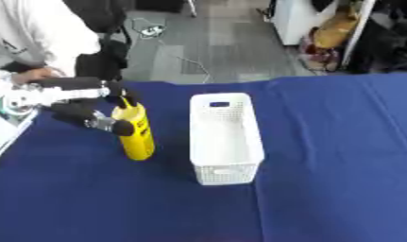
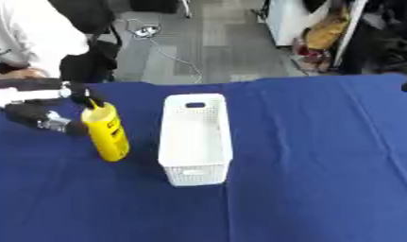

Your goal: Pick up objects on the table and place them in the box.

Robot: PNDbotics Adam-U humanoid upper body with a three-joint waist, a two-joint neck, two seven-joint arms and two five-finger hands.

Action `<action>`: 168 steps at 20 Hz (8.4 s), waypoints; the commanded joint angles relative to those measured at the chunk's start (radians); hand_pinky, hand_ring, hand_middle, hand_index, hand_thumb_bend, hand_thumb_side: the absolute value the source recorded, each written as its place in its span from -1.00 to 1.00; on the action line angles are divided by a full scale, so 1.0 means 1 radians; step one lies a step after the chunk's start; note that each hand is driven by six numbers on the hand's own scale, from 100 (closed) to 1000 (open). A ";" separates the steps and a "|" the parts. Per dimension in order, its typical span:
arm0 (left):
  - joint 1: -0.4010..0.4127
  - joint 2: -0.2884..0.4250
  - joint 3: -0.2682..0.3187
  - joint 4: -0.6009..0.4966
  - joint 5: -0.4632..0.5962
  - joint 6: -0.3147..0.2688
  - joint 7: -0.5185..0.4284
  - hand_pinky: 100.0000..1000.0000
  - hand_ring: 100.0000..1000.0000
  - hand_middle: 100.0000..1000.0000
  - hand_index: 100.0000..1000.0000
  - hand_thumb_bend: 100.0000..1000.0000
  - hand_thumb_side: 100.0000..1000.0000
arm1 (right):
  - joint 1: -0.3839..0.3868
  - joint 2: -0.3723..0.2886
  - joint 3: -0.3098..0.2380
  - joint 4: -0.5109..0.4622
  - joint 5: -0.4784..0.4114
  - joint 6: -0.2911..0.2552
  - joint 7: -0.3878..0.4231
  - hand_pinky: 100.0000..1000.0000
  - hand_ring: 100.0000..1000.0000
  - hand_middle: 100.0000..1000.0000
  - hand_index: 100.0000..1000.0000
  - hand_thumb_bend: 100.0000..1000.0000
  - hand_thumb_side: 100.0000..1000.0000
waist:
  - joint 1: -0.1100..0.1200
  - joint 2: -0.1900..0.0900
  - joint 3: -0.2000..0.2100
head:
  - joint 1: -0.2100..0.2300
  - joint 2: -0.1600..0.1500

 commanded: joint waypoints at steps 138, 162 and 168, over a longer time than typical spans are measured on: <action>-0.211 -0.133 0.040 0.528 -0.285 -0.046 0.130 -1.00 -0.56 -0.24 0.14 -0.16 -0.15 | -0.074 0.030 0.001 -0.016 0.005 0.086 0.111 -0.22 0.01 0.02 0.75 -0.98 0.79 | -0.004 0.039 -0.071 | 0.028 -0.035; -0.165 -0.097 0.066 0.373 -0.044 -0.032 0.461 -1.00 -1.00 -1.00 -0.56 -0.75 0.43 | -0.065 0.022 -0.003 -0.016 0.008 0.085 0.107 -0.22 0.01 0.00 0.74 -0.98 0.79 | -0.002 0.036 -0.055 | 0.018 -0.036; -0.140 -0.054 0.059 0.223 0.026 -0.004 0.449 -1.00 -1.00 -1.00 -0.59 -0.75 0.43 | -0.060 0.016 -0.003 -0.016 0.011 0.086 0.107 -0.22 0.01 0.00 0.74 -0.97 0.79 | 0.000 0.034 -0.048 | 0.014 -0.036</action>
